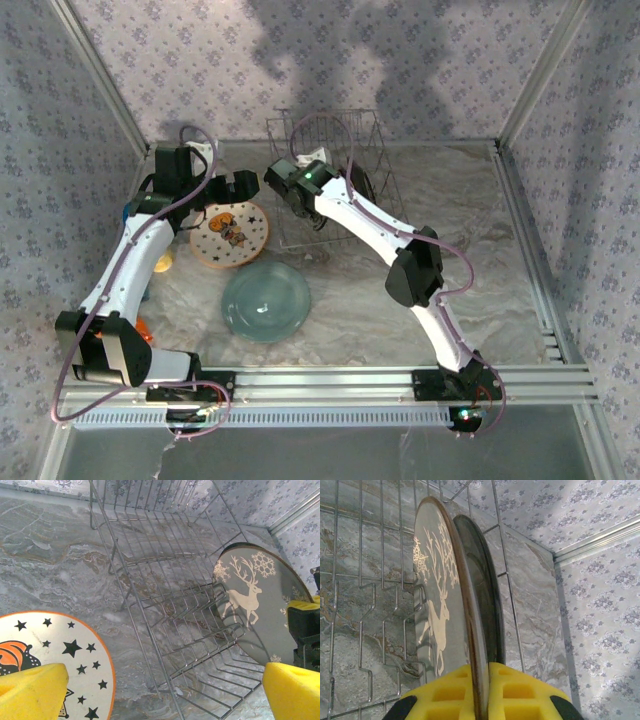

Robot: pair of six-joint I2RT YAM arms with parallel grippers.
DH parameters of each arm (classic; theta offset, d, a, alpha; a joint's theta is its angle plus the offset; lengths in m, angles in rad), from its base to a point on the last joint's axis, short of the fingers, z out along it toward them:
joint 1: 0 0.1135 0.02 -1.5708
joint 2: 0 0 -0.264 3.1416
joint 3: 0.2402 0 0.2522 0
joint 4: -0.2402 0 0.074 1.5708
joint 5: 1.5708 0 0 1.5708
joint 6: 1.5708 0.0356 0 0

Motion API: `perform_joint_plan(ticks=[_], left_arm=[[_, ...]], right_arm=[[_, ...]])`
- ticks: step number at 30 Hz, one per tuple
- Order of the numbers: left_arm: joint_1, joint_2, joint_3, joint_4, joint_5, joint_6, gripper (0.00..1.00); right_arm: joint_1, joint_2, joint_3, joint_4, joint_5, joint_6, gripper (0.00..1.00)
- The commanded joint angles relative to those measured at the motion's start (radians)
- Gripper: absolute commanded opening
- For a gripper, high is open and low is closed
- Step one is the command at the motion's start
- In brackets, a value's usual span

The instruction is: Load the plates into the dish rack

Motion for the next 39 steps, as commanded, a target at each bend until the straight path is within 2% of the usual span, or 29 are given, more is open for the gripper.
perform_joint_plan(ticks=[1,15,25,39], left_arm=[[0.004,0.006,0.005,0.006,0.021,0.005,0.99],[0.003,0.004,0.005,0.005,0.021,0.007,1.0],[0.004,0.003,0.005,0.004,0.018,0.009,0.99],[0.004,0.004,0.007,0.002,0.015,0.009,0.99]], right_arm=[[-0.001,0.011,-0.019,-0.056,0.021,0.006,0.0],[-0.01,0.029,-0.057,-0.021,-0.064,0.03,0.0],[-0.002,0.019,-0.039,-0.01,-0.075,0.016,0.18],[0.024,-0.006,0.034,-0.011,-0.06,-0.02,0.26]])
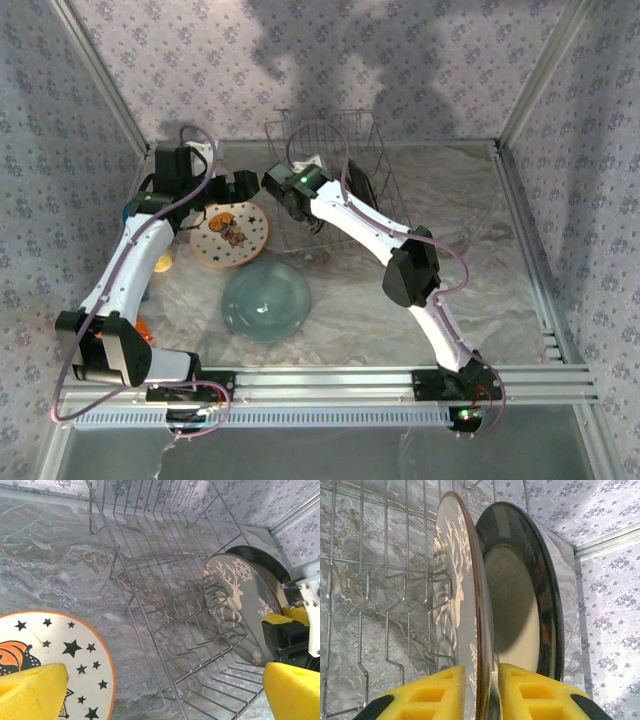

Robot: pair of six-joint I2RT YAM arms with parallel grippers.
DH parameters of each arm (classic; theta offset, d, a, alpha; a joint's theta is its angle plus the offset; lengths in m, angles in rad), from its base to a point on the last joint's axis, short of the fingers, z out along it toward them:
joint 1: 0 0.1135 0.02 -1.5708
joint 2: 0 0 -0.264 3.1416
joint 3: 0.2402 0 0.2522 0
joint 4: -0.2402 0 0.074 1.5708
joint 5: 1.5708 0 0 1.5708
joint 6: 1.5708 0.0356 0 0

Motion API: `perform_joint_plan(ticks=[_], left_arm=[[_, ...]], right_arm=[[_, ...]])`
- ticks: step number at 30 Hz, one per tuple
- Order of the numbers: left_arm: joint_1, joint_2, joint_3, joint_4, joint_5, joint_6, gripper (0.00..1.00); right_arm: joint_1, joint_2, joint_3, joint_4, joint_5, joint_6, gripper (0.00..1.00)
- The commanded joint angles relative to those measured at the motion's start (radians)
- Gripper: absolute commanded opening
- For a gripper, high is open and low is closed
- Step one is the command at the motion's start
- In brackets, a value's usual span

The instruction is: Load the plates into the dish rack

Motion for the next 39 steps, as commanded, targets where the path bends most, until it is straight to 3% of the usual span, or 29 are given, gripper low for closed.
perform_joint_plan(ticks=[1,11,21,26,34,39], left_arm=[[0.003,0.004,0.006,0.002,0.015,0.009,0.99],[0.003,0.003,0.007,-0.004,0.004,0.014,0.99],[0.003,-0.002,0.025,-0.051,-0.112,-0.013,0.99],[0.003,0.001,0.054,-0.102,-0.109,-0.012,0.99],[0.003,-0.082,0.001,-0.273,-0.277,-0.054,0.99],[0.003,-0.188,-0.124,-0.331,-0.289,-0.122,0.99]], right_arm=[[0.014,-0.031,0.047,-0.03,0.008,-0.012,0.26],[0.033,-0.127,0.071,0.018,-0.059,-0.038,0.41],[-0.024,-0.31,-0.083,0.146,-0.279,0.015,1.0],[-0.03,-0.46,-0.236,0.216,-0.35,0.064,1.0],[-0.132,-0.807,-0.687,0.451,-0.609,0.16,1.0],[-0.207,-0.99,-0.943,0.569,-0.794,0.233,1.0]])
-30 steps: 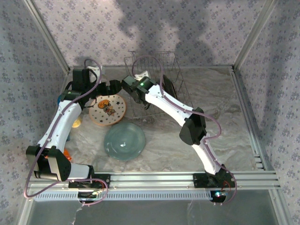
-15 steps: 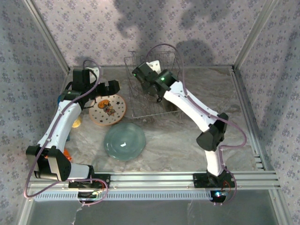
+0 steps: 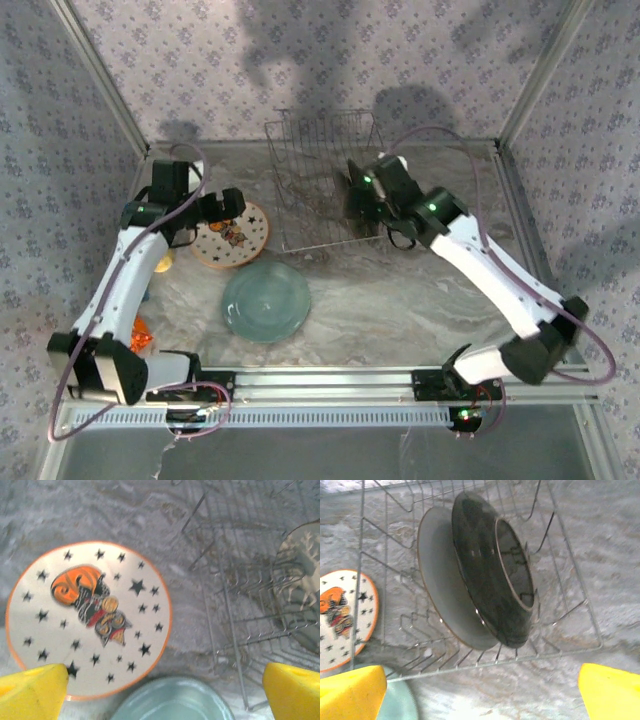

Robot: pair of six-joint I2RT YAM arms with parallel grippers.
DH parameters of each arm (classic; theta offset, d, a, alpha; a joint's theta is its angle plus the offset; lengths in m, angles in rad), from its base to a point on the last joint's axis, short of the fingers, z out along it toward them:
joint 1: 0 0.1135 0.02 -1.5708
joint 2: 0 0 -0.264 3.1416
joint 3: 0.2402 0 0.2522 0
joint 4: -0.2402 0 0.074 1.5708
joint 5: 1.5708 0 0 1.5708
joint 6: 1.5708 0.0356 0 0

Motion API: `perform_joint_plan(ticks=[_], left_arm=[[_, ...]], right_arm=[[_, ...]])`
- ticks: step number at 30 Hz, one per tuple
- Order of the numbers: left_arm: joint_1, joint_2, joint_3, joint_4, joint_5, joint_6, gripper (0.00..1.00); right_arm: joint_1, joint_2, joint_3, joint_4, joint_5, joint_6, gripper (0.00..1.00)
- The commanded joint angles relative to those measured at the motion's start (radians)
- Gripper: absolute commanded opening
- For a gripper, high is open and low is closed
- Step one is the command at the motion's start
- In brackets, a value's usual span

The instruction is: Load the plates into the dish rack

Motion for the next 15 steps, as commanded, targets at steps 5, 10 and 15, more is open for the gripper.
perform_joint_plan(ticks=[5,10,15], left_arm=[[0.002,-0.165,-0.177,-0.098,-0.048,-0.114,0.99],[0.002,-0.228,-0.265,-0.08,-0.033,-0.184,1.0],[0.003,-0.256,-0.328,-0.049,-0.018,-0.209,0.99]], right_arm=[[-0.064,-0.218,-0.352,0.226,-0.305,0.146,1.0],[-0.032,-0.345,-0.582,0.391,-0.413,0.231,1.0],[0.046,-0.453,-0.731,0.459,-0.377,0.32,1.0]])
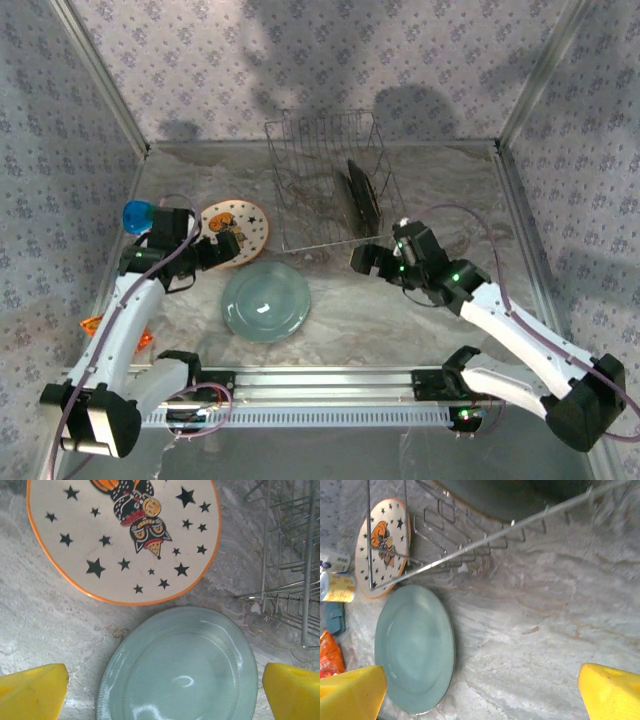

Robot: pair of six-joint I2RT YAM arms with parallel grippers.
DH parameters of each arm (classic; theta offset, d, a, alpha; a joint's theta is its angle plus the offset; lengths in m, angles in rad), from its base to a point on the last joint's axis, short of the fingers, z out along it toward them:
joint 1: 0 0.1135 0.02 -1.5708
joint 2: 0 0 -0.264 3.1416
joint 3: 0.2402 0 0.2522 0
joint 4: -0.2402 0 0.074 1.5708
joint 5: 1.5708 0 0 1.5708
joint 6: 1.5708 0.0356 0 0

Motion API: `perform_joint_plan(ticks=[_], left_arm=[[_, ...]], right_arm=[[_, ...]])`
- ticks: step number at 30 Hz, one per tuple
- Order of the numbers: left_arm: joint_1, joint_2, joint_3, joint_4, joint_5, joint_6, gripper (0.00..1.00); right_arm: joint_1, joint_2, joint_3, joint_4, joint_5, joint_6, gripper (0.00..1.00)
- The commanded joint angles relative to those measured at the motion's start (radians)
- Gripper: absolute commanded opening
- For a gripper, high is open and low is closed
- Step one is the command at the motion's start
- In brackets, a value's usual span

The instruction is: Load the plates into the dish rack

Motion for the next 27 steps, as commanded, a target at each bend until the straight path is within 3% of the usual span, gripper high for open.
perform_joint_plan(ticks=[1,9,15,27], left_arm=[[0.002,-0.025,-0.031,0.023,0.013,-0.033,0.99],[0.002,-0.016,-0.162,0.074,0.075,-0.062,0.99],[-0.006,-0.051,-0.3,0.248,0.075,-0.078,0.99],[-0.029,-0.051,-0.351,0.307,0.038,-0.06,0.99]], right_arm=[[0.06,-0.074,-0.078,0.124,-0.002,0.113,1.0],[0.216,-0.051,-0.303,0.381,0.047,0.266,1.0],[0.293,0.041,-0.404,0.59,0.113,0.285,0.98],[0.305,0.33,-0.255,0.736,0.027,0.253,0.97]])
